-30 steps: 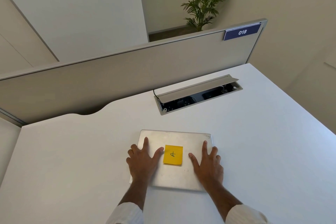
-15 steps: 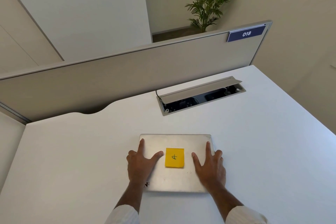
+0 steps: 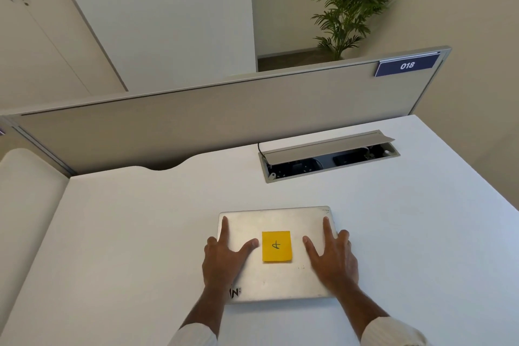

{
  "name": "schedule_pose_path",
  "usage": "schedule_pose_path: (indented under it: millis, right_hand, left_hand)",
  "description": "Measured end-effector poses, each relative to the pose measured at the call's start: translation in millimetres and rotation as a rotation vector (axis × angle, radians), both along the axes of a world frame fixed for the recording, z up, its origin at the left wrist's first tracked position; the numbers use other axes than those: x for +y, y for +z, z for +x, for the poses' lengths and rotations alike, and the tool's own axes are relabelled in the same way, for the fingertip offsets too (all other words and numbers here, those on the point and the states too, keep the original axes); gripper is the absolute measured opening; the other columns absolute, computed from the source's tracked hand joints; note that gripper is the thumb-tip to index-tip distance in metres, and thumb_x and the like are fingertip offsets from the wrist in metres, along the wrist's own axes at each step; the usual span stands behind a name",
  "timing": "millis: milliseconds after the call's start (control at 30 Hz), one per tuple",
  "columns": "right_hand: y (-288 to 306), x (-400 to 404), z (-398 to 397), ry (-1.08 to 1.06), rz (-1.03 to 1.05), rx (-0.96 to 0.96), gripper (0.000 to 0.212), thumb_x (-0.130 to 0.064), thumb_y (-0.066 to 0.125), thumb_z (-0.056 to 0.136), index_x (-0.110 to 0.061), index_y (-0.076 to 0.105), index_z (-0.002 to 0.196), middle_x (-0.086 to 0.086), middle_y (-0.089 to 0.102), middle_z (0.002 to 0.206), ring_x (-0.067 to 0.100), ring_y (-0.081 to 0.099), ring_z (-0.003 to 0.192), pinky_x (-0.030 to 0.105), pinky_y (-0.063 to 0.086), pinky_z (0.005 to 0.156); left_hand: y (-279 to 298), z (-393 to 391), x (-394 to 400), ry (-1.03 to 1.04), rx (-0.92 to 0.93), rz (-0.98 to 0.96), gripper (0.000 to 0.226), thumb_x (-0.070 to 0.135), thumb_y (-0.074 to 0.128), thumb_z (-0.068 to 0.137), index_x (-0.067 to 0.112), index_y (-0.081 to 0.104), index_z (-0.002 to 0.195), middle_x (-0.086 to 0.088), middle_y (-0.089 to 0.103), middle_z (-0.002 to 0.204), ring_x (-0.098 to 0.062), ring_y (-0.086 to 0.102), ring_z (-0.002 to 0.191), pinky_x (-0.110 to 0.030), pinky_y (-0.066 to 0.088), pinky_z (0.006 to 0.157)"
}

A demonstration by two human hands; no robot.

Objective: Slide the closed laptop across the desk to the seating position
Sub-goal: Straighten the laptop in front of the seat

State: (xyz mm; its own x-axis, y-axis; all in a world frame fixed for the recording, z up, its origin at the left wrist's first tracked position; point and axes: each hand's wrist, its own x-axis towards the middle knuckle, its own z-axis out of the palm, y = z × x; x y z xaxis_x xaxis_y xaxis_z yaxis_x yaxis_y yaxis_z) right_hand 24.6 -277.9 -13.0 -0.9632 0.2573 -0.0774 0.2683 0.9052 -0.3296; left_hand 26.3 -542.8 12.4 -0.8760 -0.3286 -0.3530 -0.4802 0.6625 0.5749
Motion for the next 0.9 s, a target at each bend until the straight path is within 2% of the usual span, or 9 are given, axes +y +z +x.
schedule_pose_path:
  millis: [267, 367, 533, 667, 800, 900]
  right_hand:
    - [3.9, -3.0, -20.6, 0.152, 0.017, -0.008, 0.085, -0.081, 0.022, 0.087, -0.033, 0.008, 0.157, 0.004, 0.039, 0.126, 0.019, 0.054, 0.104, 0.030, 0.054, 0.075]
    - [1.7, -8.3, -24.1, 0.185, 0.017, -0.032, 0.086, -0.081, 0.022, 0.087, -0.034, 0.008, 0.157, 0.005, 0.038, 0.131, 0.020, 0.053, 0.111, 0.032, 0.054, 0.079]
    - [-3.6, -11.5, -27.9, 0.196, 0.026, -0.028, 0.083, -0.080, 0.021, 0.088, -0.034, 0.011, 0.156, 0.003, 0.037, 0.116, 0.022, 0.052, 0.103, 0.036, 0.053, 0.071]
    - [-7.9, -15.2, -27.8, 0.185, 0.042, -0.017, 0.081, -0.079, 0.023, 0.088, -0.033, 0.014, 0.154, 0.006, 0.038, 0.115, 0.025, 0.052, 0.100, 0.036, 0.048, 0.066]
    - [-13.2, -18.2, -26.2, 0.185, 0.056, -0.019, 0.080, -0.078, 0.025, 0.089, -0.032, 0.016, 0.153, 0.008, 0.037, 0.113, 0.028, 0.051, 0.097, 0.036, 0.042, 0.065]
    - [-14.0, -20.0, -27.8, 0.178, 0.060, -0.015, 0.080, -0.077, 0.025, 0.089, -0.031, 0.016, 0.154, 0.008, 0.036, 0.112, 0.029, 0.050, 0.097, 0.037, 0.044, 0.066]
  left_hand:
    - [-0.2, 20.0, -6.1, 0.103, -0.005, -0.017, 0.117, 0.104, 0.041, 0.054, 0.055, -0.002, 0.151, 0.001, 0.048, 0.108, -0.024, 0.046, 0.121, -0.045, 0.048, 0.092]
    - [-4.6, 26.8, -10.3, 0.131, -0.013, -0.025, 0.117, 0.105, 0.040, 0.054, 0.055, -0.003, 0.151, 0.001, 0.048, 0.107, -0.023, 0.047, 0.120, -0.045, 0.049, 0.091]
    - [-11.2, 26.3, -13.7, 0.130, -0.014, -0.051, 0.118, 0.106, 0.038, 0.053, 0.055, -0.003, 0.151, 0.002, 0.045, 0.107, -0.024, 0.045, 0.122, -0.045, 0.049, 0.088]
    - [-12.7, 22.2, -17.4, 0.114, -0.014, -0.079, 0.117, 0.105, 0.040, 0.054, 0.055, -0.004, 0.150, 0.002, 0.045, 0.110, -0.023, 0.044, 0.122, -0.045, 0.048, 0.086]
    - [-17.6, 25.3, -21.1, 0.054, -0.027, -0.179, 0.115, 0.105, 0.032, 0.059, 0.050, -0.008, 0.152, -0.001, 0.047, 0.115, -0.025, 0.045, 0.121, -0.044, 0.048, 0.087]
    - [-18.8, 23.7, -21.6, 0.018, -0.013, -0.256, 0.113, 0.102, 0.029, 0.065, 0.044, -0.008, 0.154, -0.006, 0.048, 0.120, -0.029, 0.046, 0.118, -0.044, 0.049, 0.087]
